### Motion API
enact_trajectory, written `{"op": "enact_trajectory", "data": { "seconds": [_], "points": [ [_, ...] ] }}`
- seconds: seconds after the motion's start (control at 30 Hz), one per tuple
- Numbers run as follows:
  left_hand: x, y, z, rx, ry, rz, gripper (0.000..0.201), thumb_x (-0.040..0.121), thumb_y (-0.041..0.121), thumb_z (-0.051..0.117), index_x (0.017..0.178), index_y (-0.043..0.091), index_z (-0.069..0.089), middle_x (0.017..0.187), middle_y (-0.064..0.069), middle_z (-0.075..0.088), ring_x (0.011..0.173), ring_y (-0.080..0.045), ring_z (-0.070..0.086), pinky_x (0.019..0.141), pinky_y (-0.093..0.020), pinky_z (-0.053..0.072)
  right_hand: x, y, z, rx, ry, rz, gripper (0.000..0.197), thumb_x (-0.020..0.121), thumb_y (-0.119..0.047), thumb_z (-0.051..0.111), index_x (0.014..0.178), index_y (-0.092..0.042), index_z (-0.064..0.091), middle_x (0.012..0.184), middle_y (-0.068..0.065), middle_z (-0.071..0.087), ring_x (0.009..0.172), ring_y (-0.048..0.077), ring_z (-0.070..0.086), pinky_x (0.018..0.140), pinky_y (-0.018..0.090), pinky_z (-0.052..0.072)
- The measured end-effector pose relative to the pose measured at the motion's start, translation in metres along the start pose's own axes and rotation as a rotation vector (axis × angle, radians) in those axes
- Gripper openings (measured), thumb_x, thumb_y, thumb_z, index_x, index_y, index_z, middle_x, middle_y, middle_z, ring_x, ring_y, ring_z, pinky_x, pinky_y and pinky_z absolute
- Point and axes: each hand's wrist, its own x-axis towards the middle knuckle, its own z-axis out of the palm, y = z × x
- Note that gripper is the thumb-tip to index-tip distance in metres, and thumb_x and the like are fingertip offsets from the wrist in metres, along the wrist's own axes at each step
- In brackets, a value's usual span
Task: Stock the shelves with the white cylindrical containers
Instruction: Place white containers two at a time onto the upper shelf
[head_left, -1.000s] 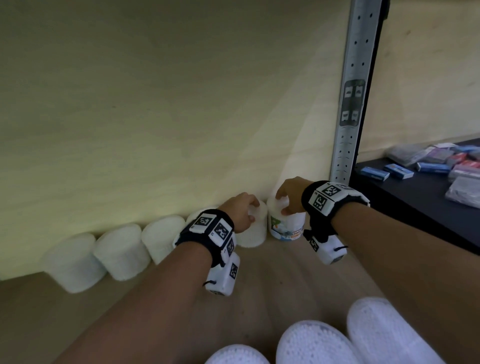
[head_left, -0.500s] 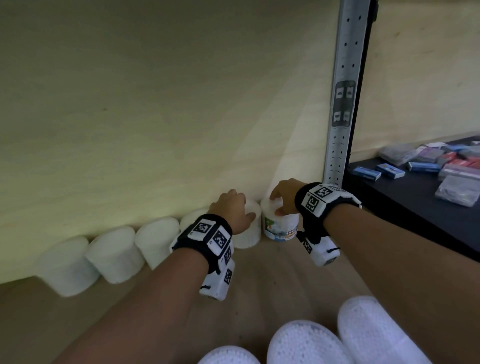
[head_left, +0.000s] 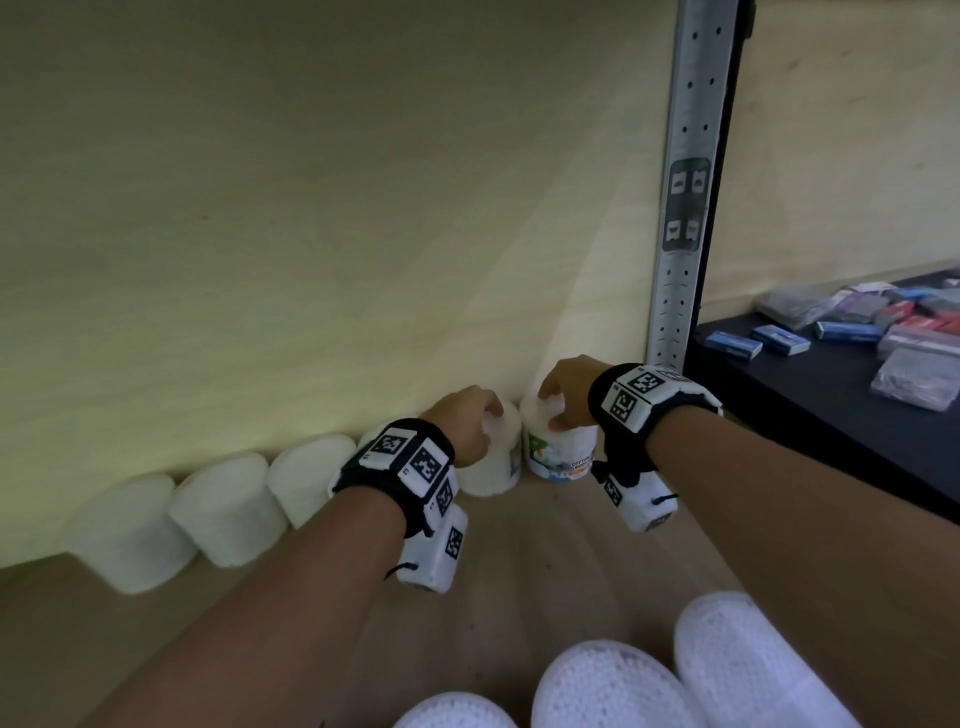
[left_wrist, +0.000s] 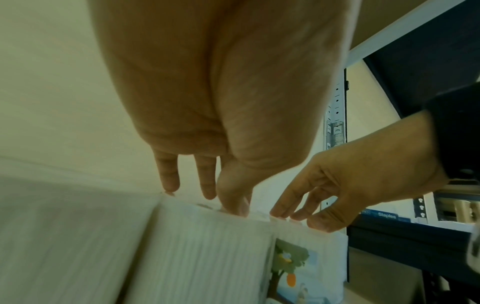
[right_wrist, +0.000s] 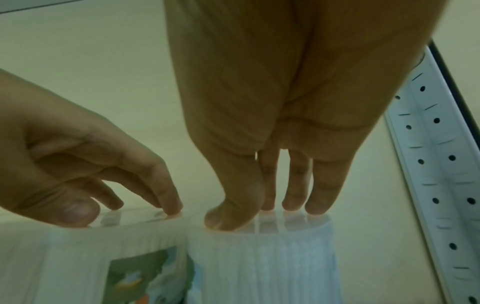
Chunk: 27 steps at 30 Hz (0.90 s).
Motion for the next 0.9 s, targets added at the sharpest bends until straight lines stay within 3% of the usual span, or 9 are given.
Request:
{"op": "enact_trajectory", "data": {
  "seconds": [0.17, 0.23, 0.4, 0.57, 0.73, 0.9],
  "points": [
    [-0.004, 0.001, -0.006, -0.01, -0.052, 0.045, 0.051, 0.086, -0.006, 0.045, 0.132, 0.018, 0.047, 0.141, -0.007, 0.043, 0.127, -0.026, 0.045, 0.09, -0.028, 0.038, -0.001, -0.001, -0.001, 0.001, -0.002, -0.002, 0.058, 0.087, -0.031, 0.065, 0.139, -0.013, 0.048, 0.143, 0.008, 0.047, 0.13, 0.026, 0.048, 0.106, 0.034, 0.041],
    [-0.005, 0.003, -0.005, -0.045, -0.025, 0.04, 0.05, 0.087, -0.006, 0.044, 0.133, 0.015, 0.046, 0.141, -0.008, 0.042, 0.128, -0.027, 0.043, 0.094, -0.03, 0.039, -0.001, -0.001, -0.001, 0.004, -0.002, 0.0, 0.058, 0.087, -0.031, 0.065, 0.139, -0.013, 0.048, 0.143, 0.008, 0.048, 0.129, 0.027, 0.048, 0.106, 0.034, 0.041],
    [0.0, 0.01, 0.01, -0.064, 0.296, -0.075, 0.038, 0.095, 0.028, 0.048, 0.127, 0.007, 0.05, 0.129, -0.012, 0.049, 0.12, -0.029, 0.046, 0.101, -0.043, 0.042, -0.003, -0.002, -0.002, 0.011, -0.005, -0.002, 0.057, 0.088, -0.031, 0.065, 0.14, -0.012, 0.047, 0.144, 0.008, 0.046, 0.13, 0.027, 0.047, 0.106, 0.034, 0.041],
    [0.005, 0.012, 0.02, 0.095, 0.204, -0.176, 0.052, 0.091, 0.049, 0.049, 0.125, 0.01, 0.051, 0.131, -0.011, 0.044, 0.124, -0.03, 0.04, 0.102, -0.044, 0.039, -0.004, -0.001, -0.002, 0.012, 0.001, -0.01, 0.058, 0.088, -0.031, 0.065, 0.14, -0.011, 0.047, 0.143, 0.008, 0.047, 0.13, 0.027, 0.048, 0.106, 0.034, 0.041],
    [0.006, 0.009, 0.018, 0.072, 0.171, -0.144, 0.05, 0.092, 0.045, 0.051, 0.129, 0.012, 0.049, 0.134, -0.01, 0.041, 0.126, -0.03, 0.039, 0.104, -0.045, 0.038, -0.004, 0.0, -0.002, 0.011, 0.003, -0.019, 0.058, 0.088, -0.031, 0.065, 0.139, -0.011, 0.048, 0.143, 0.009, 0.047, 0.13, 0.027, 0.048, 0.107, 0.034, 0.04],
    [0.007, 0.002, 0.01, 0.037, 0.055, -0.087, 0.047, 0.092, 0.034, 0.055, 0.135, 0.017, 0.045, 0.139, -0.007, 0.04, 0.129, -0.028, 0.041, 0.107, -0.047, 0.037, -0.005, 0.0, -0.002, 0.013, 0.003, -0.025, 0.057, 0.088, -0.031, 0.064, 0.139, -0.011, 0.048, 0.143, 0.008, 0.047, 0.13, 0.026, 0.047, 0.106, 0.033, 0.04]
  ]
}}
